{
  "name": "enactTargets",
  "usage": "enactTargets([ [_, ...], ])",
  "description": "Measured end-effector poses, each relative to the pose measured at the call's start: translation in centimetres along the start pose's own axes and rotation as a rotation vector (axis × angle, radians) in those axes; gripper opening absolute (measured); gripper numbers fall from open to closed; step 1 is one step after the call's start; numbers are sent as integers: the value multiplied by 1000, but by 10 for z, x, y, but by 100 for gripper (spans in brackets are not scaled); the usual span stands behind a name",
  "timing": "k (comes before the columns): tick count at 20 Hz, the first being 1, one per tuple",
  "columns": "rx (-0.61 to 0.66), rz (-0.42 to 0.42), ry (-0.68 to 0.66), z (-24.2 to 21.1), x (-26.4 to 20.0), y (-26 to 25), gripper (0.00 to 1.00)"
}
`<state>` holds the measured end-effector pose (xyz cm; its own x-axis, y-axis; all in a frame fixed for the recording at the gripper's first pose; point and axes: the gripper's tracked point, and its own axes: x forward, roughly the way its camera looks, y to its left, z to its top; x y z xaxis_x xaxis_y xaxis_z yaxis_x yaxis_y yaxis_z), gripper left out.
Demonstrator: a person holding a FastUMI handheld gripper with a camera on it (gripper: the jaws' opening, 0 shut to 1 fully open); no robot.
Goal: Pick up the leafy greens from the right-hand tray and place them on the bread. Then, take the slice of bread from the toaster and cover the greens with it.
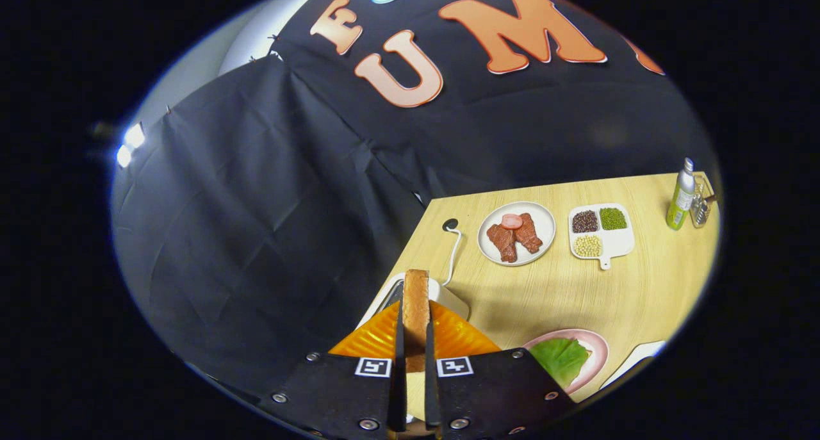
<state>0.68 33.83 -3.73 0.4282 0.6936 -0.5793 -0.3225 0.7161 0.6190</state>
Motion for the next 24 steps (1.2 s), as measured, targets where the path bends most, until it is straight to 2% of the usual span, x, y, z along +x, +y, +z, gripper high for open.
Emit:
enactTargets([
  [3, 26, 9, -54, -2, -21, -23, 11],
  [11, 118, 37, -65, -38, -51, -77, 11],
  [19, 179, 29, -22, -80, -66, -122, 12],
  [24, 239, 50, 15, -106, -56, -140, 11],
])
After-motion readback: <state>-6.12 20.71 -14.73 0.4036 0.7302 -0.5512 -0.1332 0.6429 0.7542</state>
